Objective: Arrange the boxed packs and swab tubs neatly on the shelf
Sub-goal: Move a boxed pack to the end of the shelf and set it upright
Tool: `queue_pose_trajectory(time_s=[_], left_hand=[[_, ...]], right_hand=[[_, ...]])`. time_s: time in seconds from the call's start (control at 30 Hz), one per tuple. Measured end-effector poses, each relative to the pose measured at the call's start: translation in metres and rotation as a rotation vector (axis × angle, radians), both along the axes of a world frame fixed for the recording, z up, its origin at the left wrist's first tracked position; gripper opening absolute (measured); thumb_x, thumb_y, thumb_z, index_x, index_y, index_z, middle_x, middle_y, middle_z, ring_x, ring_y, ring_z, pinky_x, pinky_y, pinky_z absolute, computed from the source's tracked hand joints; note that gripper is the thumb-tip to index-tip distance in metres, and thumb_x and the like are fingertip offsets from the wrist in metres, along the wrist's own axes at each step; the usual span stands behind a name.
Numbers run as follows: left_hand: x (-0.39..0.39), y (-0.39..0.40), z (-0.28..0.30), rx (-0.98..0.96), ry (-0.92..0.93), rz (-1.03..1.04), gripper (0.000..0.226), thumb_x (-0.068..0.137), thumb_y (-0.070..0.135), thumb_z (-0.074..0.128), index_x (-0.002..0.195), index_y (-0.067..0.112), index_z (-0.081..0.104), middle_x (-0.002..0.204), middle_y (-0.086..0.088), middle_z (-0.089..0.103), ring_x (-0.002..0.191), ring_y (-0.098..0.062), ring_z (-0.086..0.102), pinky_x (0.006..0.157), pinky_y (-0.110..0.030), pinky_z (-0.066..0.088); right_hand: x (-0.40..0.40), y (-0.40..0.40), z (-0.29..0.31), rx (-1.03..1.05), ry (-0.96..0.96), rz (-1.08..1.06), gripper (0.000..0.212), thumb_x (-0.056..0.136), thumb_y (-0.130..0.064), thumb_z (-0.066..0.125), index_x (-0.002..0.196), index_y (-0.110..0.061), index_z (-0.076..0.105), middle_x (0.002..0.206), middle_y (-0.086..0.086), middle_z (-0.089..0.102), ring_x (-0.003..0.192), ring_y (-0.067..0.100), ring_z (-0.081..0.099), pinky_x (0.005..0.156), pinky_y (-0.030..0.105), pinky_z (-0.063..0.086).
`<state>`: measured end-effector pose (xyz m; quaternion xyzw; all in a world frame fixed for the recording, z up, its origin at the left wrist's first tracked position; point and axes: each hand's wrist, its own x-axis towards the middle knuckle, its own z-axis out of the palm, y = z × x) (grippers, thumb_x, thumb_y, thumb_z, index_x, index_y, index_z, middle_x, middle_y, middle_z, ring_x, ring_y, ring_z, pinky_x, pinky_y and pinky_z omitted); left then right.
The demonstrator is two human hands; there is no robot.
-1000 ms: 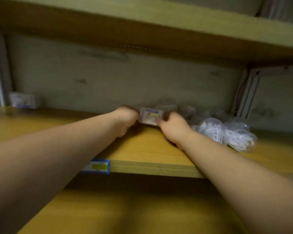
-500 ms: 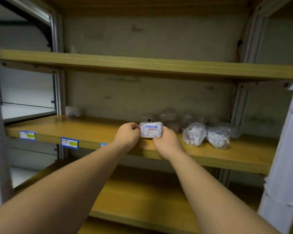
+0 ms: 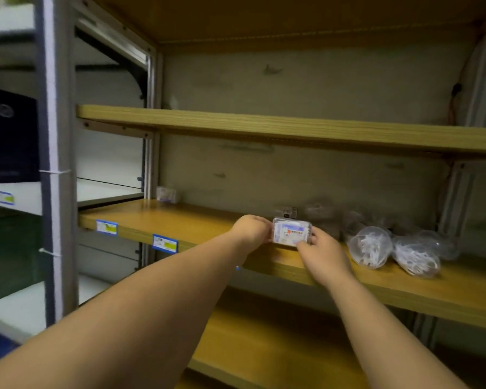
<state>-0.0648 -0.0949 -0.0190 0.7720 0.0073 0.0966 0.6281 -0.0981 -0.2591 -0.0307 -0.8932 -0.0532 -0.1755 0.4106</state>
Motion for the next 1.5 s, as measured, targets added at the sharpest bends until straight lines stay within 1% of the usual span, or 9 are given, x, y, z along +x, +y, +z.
queue_pose_trajectory(time_s=[0.2,0.33,0.47,0.63,0.83,1.0,1.17,1.33,1.5], left_hand=[[-0.020,0.069,0.006,0.058,0.018,-0.020,0.040,0.094,-0.007,0.044,0.075,0.014,0.073,0.104,-0.015,0.073,0.106,-0.031,0.070,0.096,-0.043,0.057],[-0.016,0.177,0.014,0.075,-0.049,0.021,0.032,0.088,-0.012,0.046,0.100,-0.002,0.075,0.107,-0.021,0.072,0.107,-0.034,0.069,0.098,-0.045,0.055],[0.004,0.301,0.023,0.075,-0.114,0.137,0.030,0.079,0.003,0.049,0.075,0.017,0.075,0.102,-0.016,0.075,0.104,-0.034,0.070,0.096,-0.047,0.056],[0.023,0.379,0.018,0.247,-0.121,0.180,0.031,0.092,0.008,0.047,0.109,0.011,0.072,0.109,-0.010,0.071,0.101,-0.026,0.063,0.086,-0.037,0.055],[0.050,0.393,-0.014,0.396,-0.137,0.161,0.015,0.096,0.017,0.049,0.099,0.021,0.063,0.100,-0.003,0.069,0.089,-0.022,0.063,0.067,-0.031,0.046],[0.057,0.400,-0.012,0.376,-0.119,0.099,0.021,0.096,0.018,0.048,0.104,0.022,0.067,0.101,0.000,0.070,0.094,-0.020,0.065,0.080,-0.038,0.056],[0.053,0.402,-0.010,0.346,-0.089,0.078,0.018,0.093,0.018,0.052,0.100,0.022,0.069,0.099,-0.001,0.071,0.094,-0.020,0.066,0.089,-0.045,0.056],[0.058,0.395,-0.008,0.298,-0.060,0.130,0.021,0.094,0.010,0.048,0.097,0.018,0.068,0.100,-0.005,0.070,0.095,-0.022,0.065,0.091,-0.042,0.055],[0.085,0.389,0.011,0.281,-0.002,0.196,0.024,0.101,0.010,0.044,0.114,0.012,0.065,0.097,-0.006,0.064,0.090,-0.023,0.060,0.073,-0.030,0.048]], right_hand=[[-0.016,0.059,0.014,0.093,0.005,0.057,0.034,0.101,-0.017,0.047,0.129,-0.024,0.064,0.107,-0.010,0.064,0.080,-0.001,0.051,0.064,0.023,0.039],[-0.008,0.175,0.018,0.141,-0.020,0.130,0.036,0.096,-0.010,0.047,0.122,-0.022,0.067,0.113,-0.005,0.069,0.094,0.013,0.060,0.074,0.027,0.044],[0.011,0.299,0.028,0.195,-0.052,0.150,0.033,0.095,-0.008,0.047,0.115,-0.018,0.072,0.104,-0.003,0.070,0.087,0.013,0.060,0.068,0.024,0.041],[0.041,0.395,0.024,0.202,0.036,0.112,0.034,0.095,-0.008,0.048,0.117,-0.018,0.072,0.112,0.000,0.072,0.097,0.019,0.063,0.079,0.027,0.047],[0.058,0.415,-0.001,-0.071,0.094,-0.088,0.034,0.092,-0.030,0.045,0.121,-0.033,0.061,0.118,-0.009,0.068,0.104,0.022,0.063,0.087,0.036,0.050],[0.056,0.419,0.003,-0.115,0.122,-0.094,0.034,0.093,-0.029,0.042,0.122,-0.036,0.058,0.121,-0.010,0.066,0.096,0.018,0.058,0.080,0.035,0.047],[0.051,0.419,0.004,-0.043,0.148,-0.027,0.041,0.086,-0.030,0.044,0.123,-0.041,0.057,0.123,-0.010,0.066,0.106,0.020,0.062,0.093,0.044,0.052],[0.070,0.416,0.002,0.093,0.157,-0.001,0.049,0.078,-0.024,0.045,0.124,-0.027,0.062,0.127,0.000,0.059,0.109,0.024,0.059,0.097,0.045,0.051],[0.096,0.414,0.025,0.249,0.318,0.062,0.029,0.095,-0.011,0.050,0.121,-0.013,0.064,0.115,0.008,0.067,0.091,0.020,0.059,0.068,0.026,0.046]])
